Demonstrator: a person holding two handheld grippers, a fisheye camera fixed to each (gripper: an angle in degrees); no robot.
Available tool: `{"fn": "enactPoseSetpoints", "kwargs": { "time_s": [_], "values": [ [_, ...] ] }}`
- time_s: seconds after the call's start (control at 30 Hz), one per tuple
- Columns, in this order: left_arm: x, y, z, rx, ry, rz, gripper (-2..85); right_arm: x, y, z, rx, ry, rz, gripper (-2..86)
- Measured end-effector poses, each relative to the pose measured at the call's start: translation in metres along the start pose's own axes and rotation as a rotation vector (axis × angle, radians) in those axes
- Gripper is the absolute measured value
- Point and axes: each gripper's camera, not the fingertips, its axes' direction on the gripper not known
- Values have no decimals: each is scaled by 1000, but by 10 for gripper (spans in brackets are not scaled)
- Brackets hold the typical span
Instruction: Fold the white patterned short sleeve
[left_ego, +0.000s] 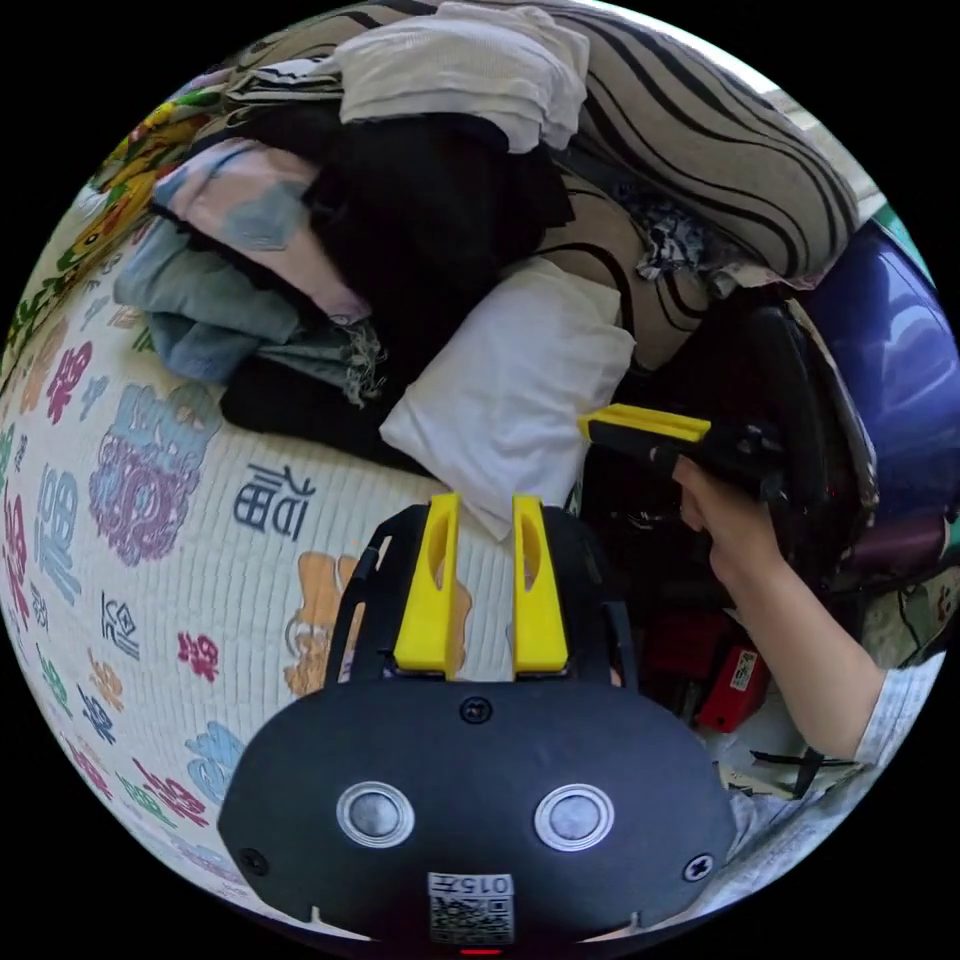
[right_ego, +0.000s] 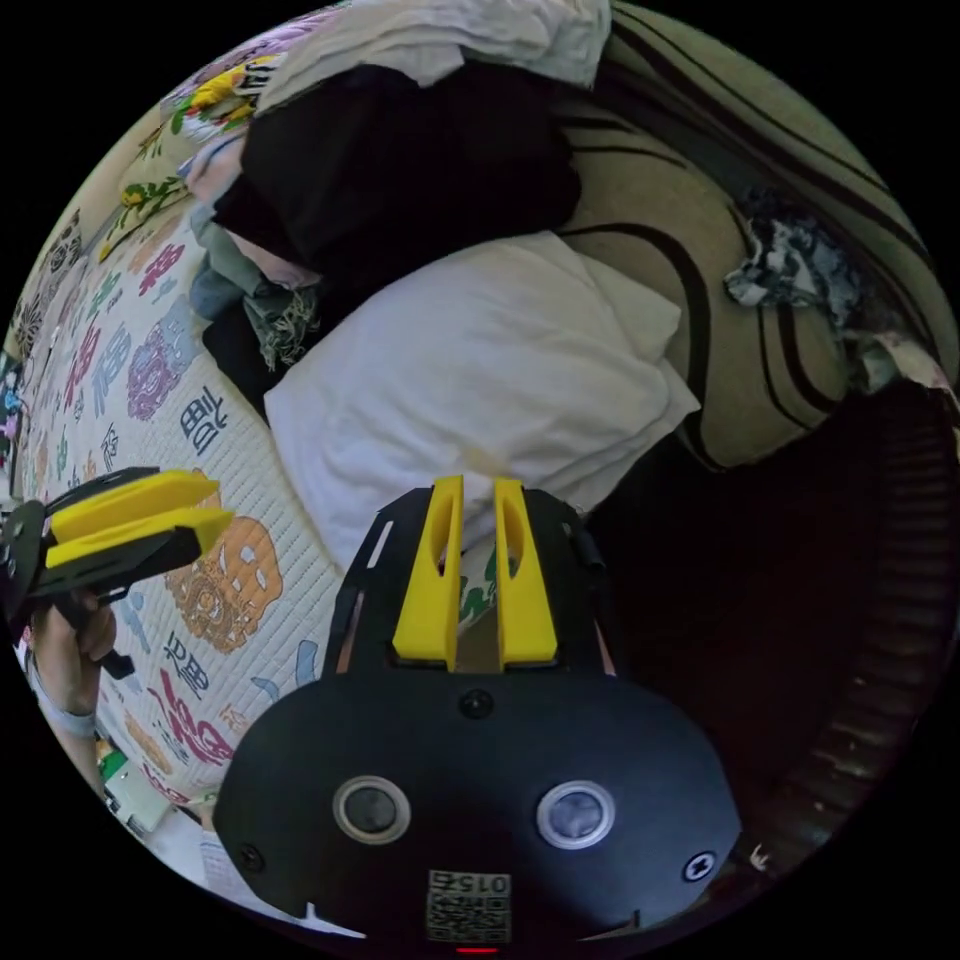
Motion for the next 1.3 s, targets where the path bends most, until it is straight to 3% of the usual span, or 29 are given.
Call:
{"fn": "enactPoseSetpoints", "kwargs": {
  "time_s": [0.23,0.4,0.57,0.8,1.03,1.13,1.3],
  "values": [
    [-18,-49,44,-113,-4,-74,63,21,-26,7,-41,-77,-1,11],
    [-40,-25,10,4,83,-120,8,40,-16,-37,62,-221,14,-8],
    [-62,56,-84,242,191,-179,-2,25,4,-123,237,-307,-77,-10],
    [-89,188,-205,396,286,-225,-4,-49,38,-237,389,-552,-305,-10],
    [-136,354,-380,602,145,-272,-3,-178,66,-319,491,-872,-597,-10],
    [-132,409,-412,621,82,-275,-2,-220,75,-325,448,-903,-639,-10],
    [-159,482,-346,488,182,-474,0,-286,89,-245,103,-738,-650,-9]
  ]
}}
